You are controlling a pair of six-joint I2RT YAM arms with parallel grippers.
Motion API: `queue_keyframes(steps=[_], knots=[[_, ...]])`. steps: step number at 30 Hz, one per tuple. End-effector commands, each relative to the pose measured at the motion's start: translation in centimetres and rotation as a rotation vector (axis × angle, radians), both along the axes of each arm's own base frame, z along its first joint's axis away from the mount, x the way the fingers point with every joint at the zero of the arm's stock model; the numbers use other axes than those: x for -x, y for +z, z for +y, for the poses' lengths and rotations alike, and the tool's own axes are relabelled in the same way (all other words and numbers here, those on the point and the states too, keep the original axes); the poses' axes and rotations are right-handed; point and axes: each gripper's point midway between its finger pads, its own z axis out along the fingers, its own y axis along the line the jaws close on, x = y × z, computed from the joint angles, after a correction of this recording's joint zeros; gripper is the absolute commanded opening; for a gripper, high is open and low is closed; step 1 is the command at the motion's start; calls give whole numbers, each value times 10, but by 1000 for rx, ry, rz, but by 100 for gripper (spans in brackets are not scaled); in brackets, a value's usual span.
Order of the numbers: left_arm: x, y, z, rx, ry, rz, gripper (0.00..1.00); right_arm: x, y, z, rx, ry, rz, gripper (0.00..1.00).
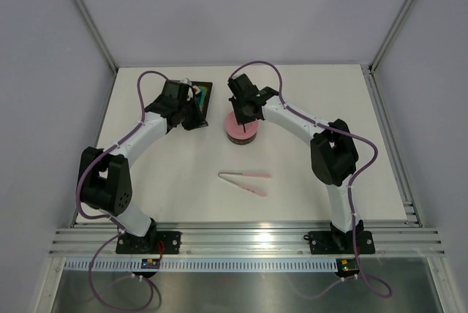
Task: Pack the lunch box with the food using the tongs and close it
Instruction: Close the box lid on the packing box.
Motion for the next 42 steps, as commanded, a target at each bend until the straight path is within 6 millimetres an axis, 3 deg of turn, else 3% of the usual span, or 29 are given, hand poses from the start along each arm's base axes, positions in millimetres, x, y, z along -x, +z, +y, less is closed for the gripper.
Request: queue_keyframes(steps=[1,7,8,9,12,13,15,16,23,27,29,32,33,35,36,37,42], knots=[[-1,13,0,12,-16,-50,0,30,-39,1,20,31,141,0],[1,13,1,11,-20,-53,0,27,-31,-1,35,29,124,1],[1,14,0,12,-21,-54,0,26,-27,-1,31,29,116,5],[0,13,1,12,-21,-52,0,24,-23,-1,27,27,107,17],[0,13,-1,17,-24,-52,0,21,-5,-1,12,26,75,27],[0,14,-2,21,-25,-53,0,20,0,0,6,25,66,39],[-1,15,-2,23,-25,-58,0,17,13,2,-6,25,38,48],[-1,16,-3,25,-27,-59,0,16,18,1,-8,28,28,58],[0,16,-2,24,-26,-58,0,7,64,-3,-42,0,-72,69],[1,16,-2,24,-26,-58,0,1,87,-8,-78,-26,-129,70],[1,16,-3,26,-28,-59,0,-9,101,-14,-121,-56,-171,68],[1,16,-3,30,-30,-61,0,-17,98,-27,-195,-112,-166,55],[1,17,-3,31,-31,-60,0,-20,97,-31,-214,-124,-159,40],[1,17,-4,30,-32,-64,0,-24,93,-34,-261,-136,-130,21],[0,17,-3,30,-31,-63,0,-25,91,-34,-273,-137,-121,6],[1,16,-3,30,-32,-61,0,-25,87,-33,-272,-133,-106,0],[-1,17,-4,36,-31,-61,0,-20,65,-21,-283,-99,-20,0]])
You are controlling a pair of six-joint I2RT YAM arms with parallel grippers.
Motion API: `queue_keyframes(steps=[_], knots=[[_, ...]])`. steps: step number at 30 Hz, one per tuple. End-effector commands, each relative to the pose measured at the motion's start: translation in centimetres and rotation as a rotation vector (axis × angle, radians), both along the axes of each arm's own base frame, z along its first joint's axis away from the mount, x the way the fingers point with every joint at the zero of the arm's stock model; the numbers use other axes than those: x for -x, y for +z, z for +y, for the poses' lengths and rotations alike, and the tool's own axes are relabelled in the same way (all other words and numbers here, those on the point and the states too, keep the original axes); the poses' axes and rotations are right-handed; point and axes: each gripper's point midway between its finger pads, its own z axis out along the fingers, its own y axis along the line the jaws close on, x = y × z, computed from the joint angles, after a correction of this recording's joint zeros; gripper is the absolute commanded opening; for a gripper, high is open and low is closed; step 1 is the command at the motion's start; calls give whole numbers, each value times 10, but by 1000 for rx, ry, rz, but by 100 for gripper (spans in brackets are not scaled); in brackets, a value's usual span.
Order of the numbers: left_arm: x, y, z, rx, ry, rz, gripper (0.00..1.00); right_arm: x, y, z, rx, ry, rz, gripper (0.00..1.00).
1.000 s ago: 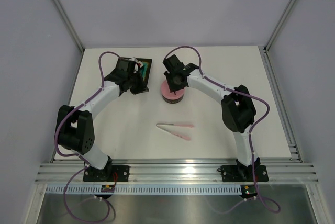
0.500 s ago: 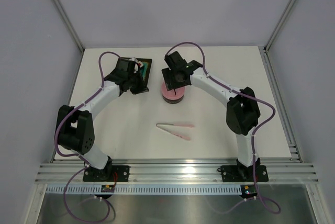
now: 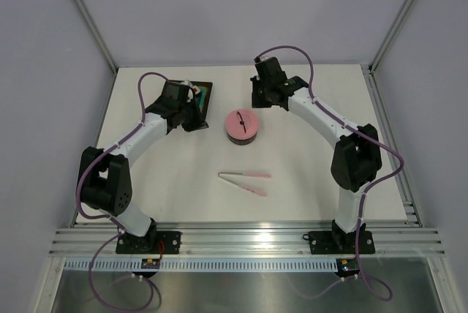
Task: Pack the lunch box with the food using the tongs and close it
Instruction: Close the box lid on the packing box.
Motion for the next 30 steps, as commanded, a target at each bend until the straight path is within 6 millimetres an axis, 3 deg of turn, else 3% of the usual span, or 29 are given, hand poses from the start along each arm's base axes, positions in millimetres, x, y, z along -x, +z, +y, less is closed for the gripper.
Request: queue_keyframes(steps=[1,13,20,28,30], knots=[[-5,21,-3,32,-14,-73,0,6,-12,27,-65,65,52,0],[-4,19,-4,33,-17,-66,0,30,-44,64,-45,185,144,0],[-6,18,-8,36,-23,-61,0,32,-57,60,59,192,159,0],[-6,18,-10,34,-27,-60,0,26,-40,59,99,201,106,0],[-7,19,-10,37,-25,-62,0,26,-48,62,112,210,124,0]])
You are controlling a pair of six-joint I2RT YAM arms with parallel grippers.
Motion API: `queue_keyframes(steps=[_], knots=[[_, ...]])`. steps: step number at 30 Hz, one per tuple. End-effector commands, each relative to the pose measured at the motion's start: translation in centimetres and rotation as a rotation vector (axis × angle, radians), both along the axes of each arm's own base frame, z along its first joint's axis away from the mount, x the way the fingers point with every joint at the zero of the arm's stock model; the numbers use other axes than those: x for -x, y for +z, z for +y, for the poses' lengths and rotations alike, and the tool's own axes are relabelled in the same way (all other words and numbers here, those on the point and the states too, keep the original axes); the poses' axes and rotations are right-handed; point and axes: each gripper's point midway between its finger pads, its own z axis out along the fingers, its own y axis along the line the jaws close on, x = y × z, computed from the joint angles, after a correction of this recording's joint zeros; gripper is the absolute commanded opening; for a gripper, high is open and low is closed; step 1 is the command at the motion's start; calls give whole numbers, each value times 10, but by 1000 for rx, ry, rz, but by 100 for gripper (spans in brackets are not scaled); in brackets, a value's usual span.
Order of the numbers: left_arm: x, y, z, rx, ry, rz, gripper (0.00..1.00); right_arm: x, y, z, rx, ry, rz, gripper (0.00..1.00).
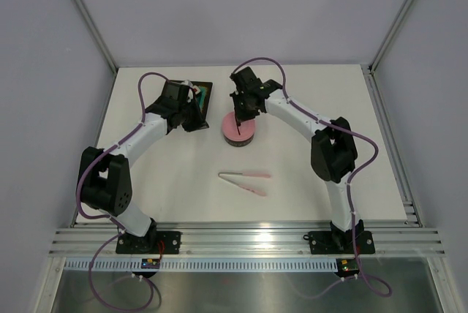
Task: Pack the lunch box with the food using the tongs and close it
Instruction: Close the box lid on the packing box.
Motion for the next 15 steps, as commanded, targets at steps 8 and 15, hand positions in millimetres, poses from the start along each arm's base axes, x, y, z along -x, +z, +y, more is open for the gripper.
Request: queue_keyframes(steps=[8,15], knots=[[-8,21,-8,30,-21,-67,0,0,-10,24,38,66,0,0],[-7,23,-9,33,-26,-71,0,3,-33,18,94,69,34,0]])
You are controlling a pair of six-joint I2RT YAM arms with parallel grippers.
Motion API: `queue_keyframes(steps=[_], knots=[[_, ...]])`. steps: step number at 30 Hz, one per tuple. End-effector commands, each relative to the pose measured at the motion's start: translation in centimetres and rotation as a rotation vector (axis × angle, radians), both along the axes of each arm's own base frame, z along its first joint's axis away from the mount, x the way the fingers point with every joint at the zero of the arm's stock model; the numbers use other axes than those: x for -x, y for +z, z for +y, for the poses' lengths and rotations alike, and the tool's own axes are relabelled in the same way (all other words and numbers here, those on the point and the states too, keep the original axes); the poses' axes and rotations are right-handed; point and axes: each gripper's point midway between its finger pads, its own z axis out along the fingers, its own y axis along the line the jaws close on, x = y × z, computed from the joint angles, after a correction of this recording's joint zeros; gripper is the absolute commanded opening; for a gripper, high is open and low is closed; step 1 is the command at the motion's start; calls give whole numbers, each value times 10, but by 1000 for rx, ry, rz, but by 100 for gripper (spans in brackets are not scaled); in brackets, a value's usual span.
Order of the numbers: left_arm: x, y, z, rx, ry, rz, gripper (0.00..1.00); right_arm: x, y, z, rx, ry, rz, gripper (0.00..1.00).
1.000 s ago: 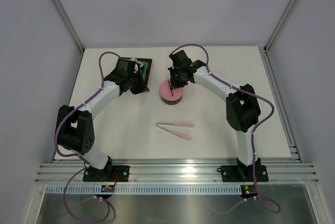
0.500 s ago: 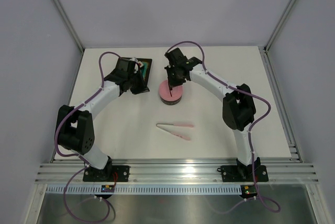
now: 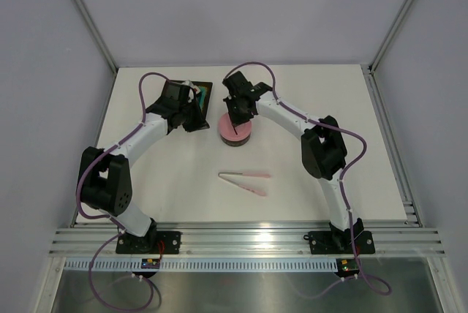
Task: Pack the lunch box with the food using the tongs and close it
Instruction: Close the box lid on the packing box.
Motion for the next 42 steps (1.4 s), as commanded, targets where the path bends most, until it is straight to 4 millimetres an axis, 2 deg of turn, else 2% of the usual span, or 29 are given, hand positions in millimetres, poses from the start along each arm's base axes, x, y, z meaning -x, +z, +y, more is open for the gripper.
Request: queue_keyframes(steps=[1,2,5,6,9,15,17,23,31,37,42], knots=[[-8,23,-8,32,-21,-73,0,5,-10,-2,51,19,9,0],[-8,25,-8,34,-22,-77,0,5,-7,-2,45,18,0,0],[-8,26,-8,37,-23,-79,0,3,19,1,-15,7,-50,0],[-8,27,-8,40,-23,-81,0,2,32,4,-42,6,-75,0],[-8,25,-9,44,-24,-76,0,-2,52,1,-60,-20,-121,0],[-6,25,-8,43,-23,-76,0,-10,63,-12,-33,-92,-182,0],[-6,26,-7,43,-20,-78,0,-11,67,-10,-54,-97,-192,0],[-5,27,-6,35,-20,-82,0,-10,67,-2,-95,-86,-174,0],[-5,26,-5,33,-15,-81,0,-2,52,18,-143,-30,-115,0],[-7,14,-8,36,-19,-62,0,7,37,35,-167,20,-70,0],[-11,-2,-13,50,-31,-27,0,8,31,35,-159,28,-65,0]])
